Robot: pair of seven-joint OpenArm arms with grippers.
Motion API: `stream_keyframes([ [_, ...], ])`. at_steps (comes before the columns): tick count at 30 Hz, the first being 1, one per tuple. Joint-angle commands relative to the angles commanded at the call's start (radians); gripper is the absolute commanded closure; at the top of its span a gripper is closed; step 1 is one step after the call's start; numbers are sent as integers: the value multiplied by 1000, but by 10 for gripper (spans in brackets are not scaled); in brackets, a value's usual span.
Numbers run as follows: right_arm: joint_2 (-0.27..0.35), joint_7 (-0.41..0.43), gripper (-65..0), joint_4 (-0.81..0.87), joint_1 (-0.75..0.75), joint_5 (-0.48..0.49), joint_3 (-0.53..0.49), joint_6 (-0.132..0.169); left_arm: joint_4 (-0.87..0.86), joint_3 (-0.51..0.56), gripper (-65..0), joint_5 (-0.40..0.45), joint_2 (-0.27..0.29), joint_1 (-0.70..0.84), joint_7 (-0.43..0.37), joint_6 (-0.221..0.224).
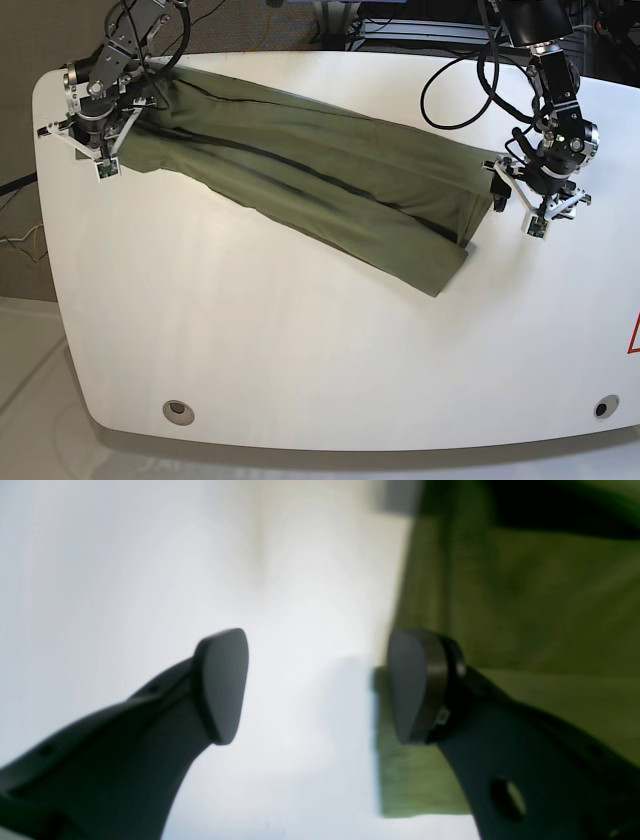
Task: Fold the T-shirt properly
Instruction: 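Drag the sleeve end with the right gripper, swinging the strip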
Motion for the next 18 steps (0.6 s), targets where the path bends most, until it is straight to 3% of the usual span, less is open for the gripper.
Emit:
stream_keyframes([
  [18, -32, -26, 0, -170, 2, 5, -3, 0, 0, 2, -393, 0, 20, 2, 0, 0],
])
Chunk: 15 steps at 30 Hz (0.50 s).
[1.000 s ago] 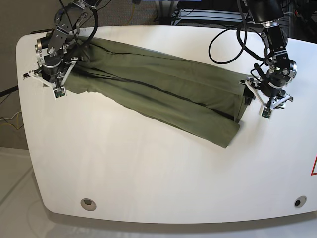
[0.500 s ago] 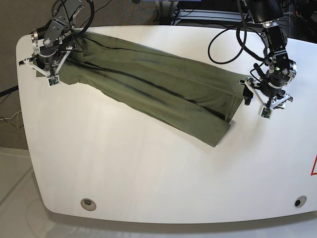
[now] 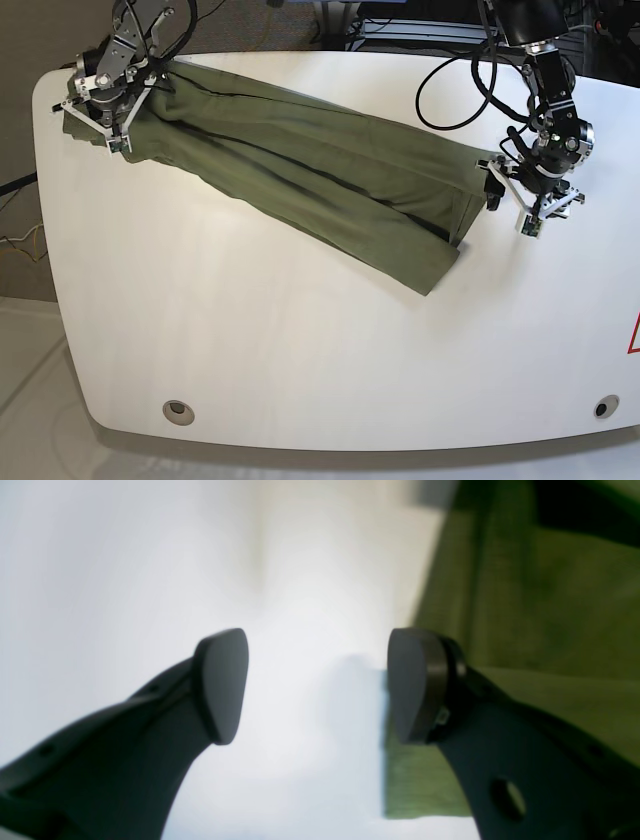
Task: Fold the T-shirt properly
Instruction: 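Drag the sleeve end with the right gripper, swinging the strip, then move the left gripper onto the strip's middle and grasp it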
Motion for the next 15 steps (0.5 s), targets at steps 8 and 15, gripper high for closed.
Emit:
stream_keyframes([
  [8, 2, 31, 0, -118, 31, -2, 0, 0, 2, 0, -393, 0, 0, 0, 0, 0],
  [15, 2, 41, -14, -121, 34, -2, 0, 0, 23, 0, -393, -2, 0, -2, 0, 0],
])
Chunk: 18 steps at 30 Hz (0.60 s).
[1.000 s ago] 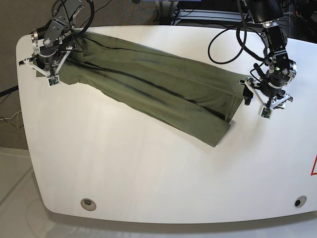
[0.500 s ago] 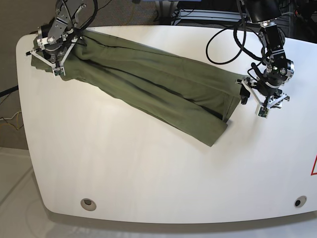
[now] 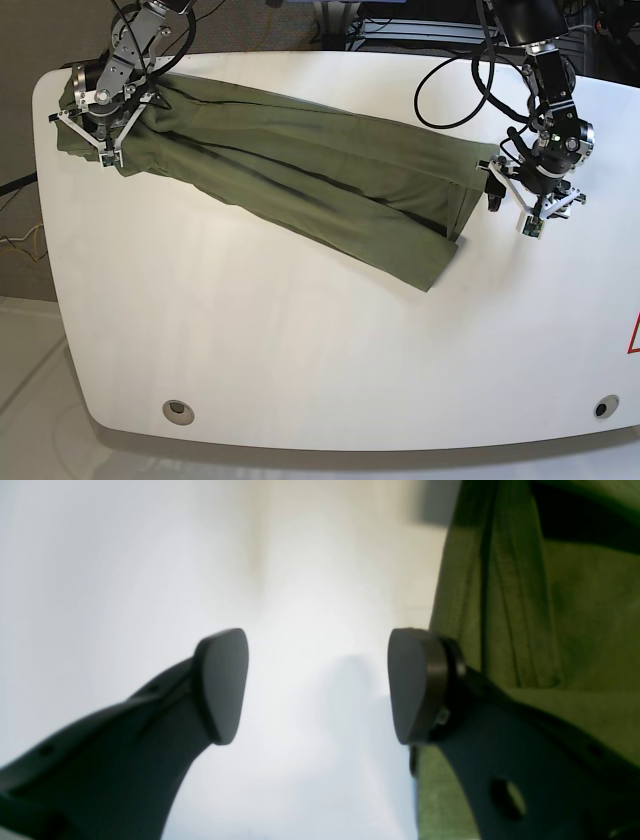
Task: Fold the T-shirt properly
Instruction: 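Move the left gripper onto the strip's middle and grasp it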
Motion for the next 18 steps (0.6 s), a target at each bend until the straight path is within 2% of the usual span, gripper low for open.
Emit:
stream_keyframes([
  [3, -2, 2, -53, 3, 11, 0, 0, 0, 43, 0, -393, -3, 3, 0, 0, 0],
  [7, -3, 2, -68, 2, 20, 0, 0, 0, 109, 0, -393, 0, 41, 0, 0, -5],
  [12, -6, 2, -47, 2, 23, 0, -2, 0, 187, 11, -393, 0, 78, 0, 0, -8],
  [18, -6, 2, -9, -2, 25, 2, -38, 0, 230, 124, -392, 0, 98, 3, 2, -8],
])
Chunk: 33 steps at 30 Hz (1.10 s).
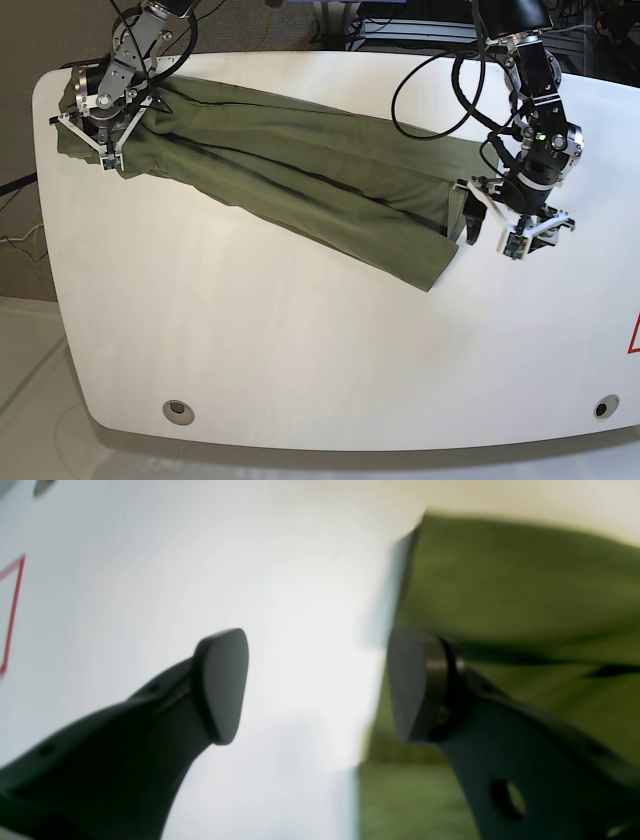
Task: Fold the T-shirt properly
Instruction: 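Move the left gripper onto the strip's middle and grasp it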
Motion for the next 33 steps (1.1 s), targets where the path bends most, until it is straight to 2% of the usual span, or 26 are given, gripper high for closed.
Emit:
stream_keyframes([
  [3, 0, 0, 0, 0, 0, 0, -9, 0, -2, 49, -384, 0, 0, 3, 0, 0],
  [5, 0, 0, 0, 0, 0, 0, -15, 0, -5, 77, -348, -2, 3, 6, 0, 0],
  [7, 0, 0, 0, 0, 0, 0, -20, 0, -6, 103, -267, -2, 14, 21, 0, 0],
  [11, 0, 0, 0, 0, 0, 0, -20, 0, -11, 140, -58, 0, 43, 34, 0, 2],
  [13, 0, 0, 0, -2, 0, 0, -20, 0, -29, 160, -8, 0, 44, 38, 0, 2],
  [23, 0, 2, 0, -2, 2, 6, -20, 0, -196, 195, -5, -8, 44, 57, -8, 0],
  [30, 0, 2, 0, -6, 20, 6, -26, 0, -310, 195, -5, -8, 43, 84, -137, 0],
  [33, 0, 2, 0, -18, 32, 6, -26, 0, -344, 195, -5, -5, 40, 92, -164, 0],
])
